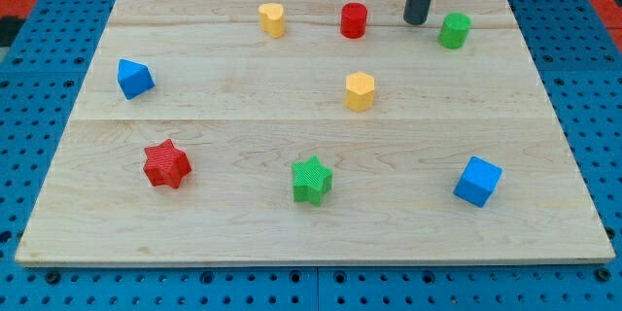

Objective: Push red circle slightly right

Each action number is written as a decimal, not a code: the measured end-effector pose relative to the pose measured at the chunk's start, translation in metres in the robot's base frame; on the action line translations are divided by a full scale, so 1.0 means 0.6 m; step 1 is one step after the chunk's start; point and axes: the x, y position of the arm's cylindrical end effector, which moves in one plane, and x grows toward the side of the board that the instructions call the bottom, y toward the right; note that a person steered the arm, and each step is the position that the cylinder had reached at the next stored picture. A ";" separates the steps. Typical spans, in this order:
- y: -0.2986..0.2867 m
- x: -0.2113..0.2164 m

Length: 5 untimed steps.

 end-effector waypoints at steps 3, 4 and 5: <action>-0.192 0.052; -0.194 0.022; -0.194 -0.011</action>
